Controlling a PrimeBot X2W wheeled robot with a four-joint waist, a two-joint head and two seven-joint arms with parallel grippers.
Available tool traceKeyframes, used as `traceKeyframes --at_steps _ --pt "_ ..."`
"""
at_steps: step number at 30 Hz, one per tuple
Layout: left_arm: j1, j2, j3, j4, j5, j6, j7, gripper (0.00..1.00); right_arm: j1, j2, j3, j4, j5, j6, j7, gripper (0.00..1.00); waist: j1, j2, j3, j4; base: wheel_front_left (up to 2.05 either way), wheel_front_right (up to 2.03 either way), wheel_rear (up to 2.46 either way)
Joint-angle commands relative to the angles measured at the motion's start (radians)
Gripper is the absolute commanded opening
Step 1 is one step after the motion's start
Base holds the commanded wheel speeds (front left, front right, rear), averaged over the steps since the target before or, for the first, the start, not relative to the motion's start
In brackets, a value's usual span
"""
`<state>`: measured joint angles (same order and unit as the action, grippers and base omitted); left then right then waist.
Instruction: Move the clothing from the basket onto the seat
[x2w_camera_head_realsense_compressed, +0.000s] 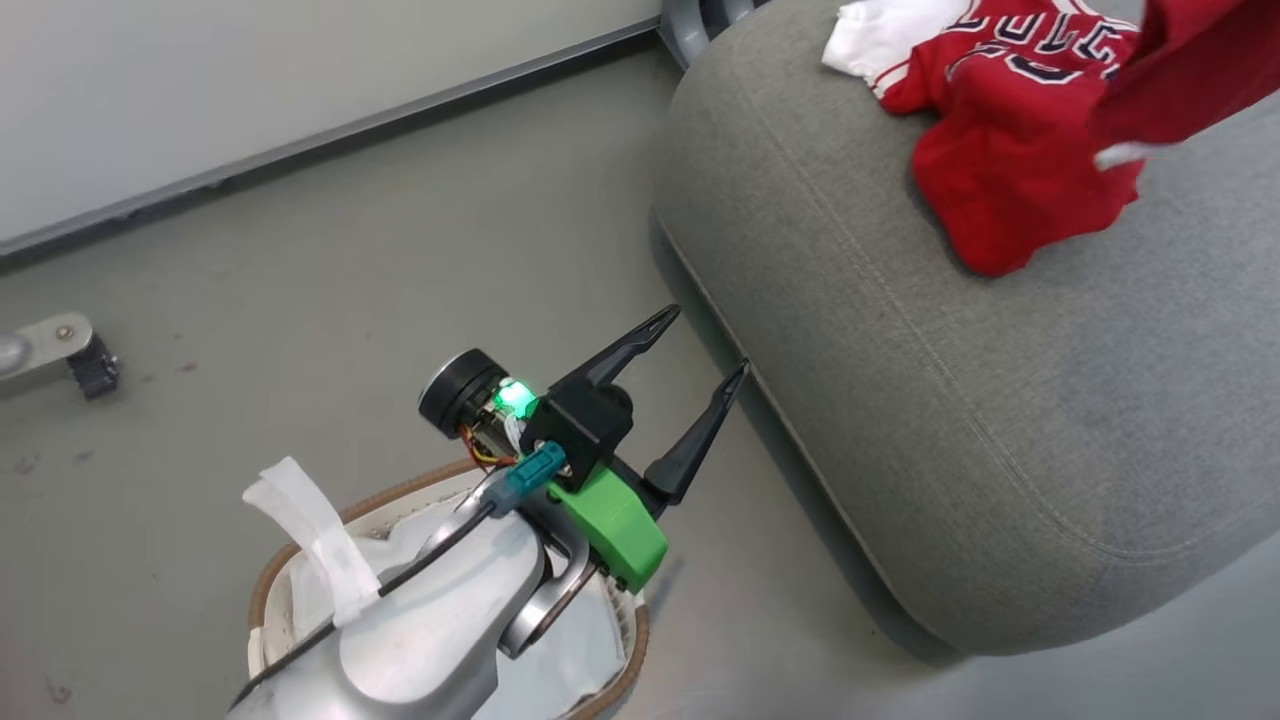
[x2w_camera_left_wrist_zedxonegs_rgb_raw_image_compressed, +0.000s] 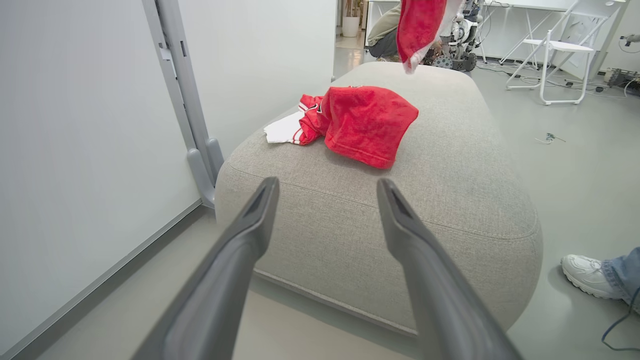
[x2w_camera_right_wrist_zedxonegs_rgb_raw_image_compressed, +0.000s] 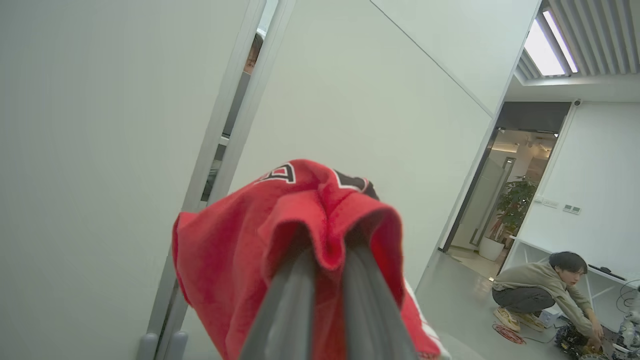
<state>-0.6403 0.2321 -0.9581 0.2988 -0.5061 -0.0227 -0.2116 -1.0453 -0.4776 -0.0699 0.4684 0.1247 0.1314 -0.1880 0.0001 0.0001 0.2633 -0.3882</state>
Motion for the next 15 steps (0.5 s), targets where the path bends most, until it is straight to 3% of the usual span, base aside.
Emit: traceKeyframes --at_steps 1,4,8,15 --pt "-0.019 0.01 0.001 -0.006 0.004 0.006 0.006 1.0 -0.034 -0.012 -0.002 0.017 -0.009 -0.001 0.01 0.0 -0.0001 -0.0001 0.07 0.07 0.0 0.0 0.0" --pt "-0.036 0.021 -0.007 -0.035 0.021 0.011 0.023 1.0 -0.125 -0.096 -0.008 0.084 -0.041 -0.001 0.033 0.0 -0.0001 -0.0001 0.112 0.111 0.0 0.0 0.0" --pt "-0.043 0.036 -0.015 -0.069 0.04 0.026 0.041 1.0 -0.198 -0.153 -0.016 0.173 -0.069 -0.001 0.024 0.0 -0.0001 -0.0001 0.158 0.144 0.0 0.0 0.0" --pt "-0.043 0.06 -0.015 -0.124 0.046 0.049 0.066 1.0 -0.176 -0.137 -0.077 0.379 -0.084 -0.001 -0.033 0.0 -0.0001 -0.0001 0.218 0.153 0.0 0.0 0.0"
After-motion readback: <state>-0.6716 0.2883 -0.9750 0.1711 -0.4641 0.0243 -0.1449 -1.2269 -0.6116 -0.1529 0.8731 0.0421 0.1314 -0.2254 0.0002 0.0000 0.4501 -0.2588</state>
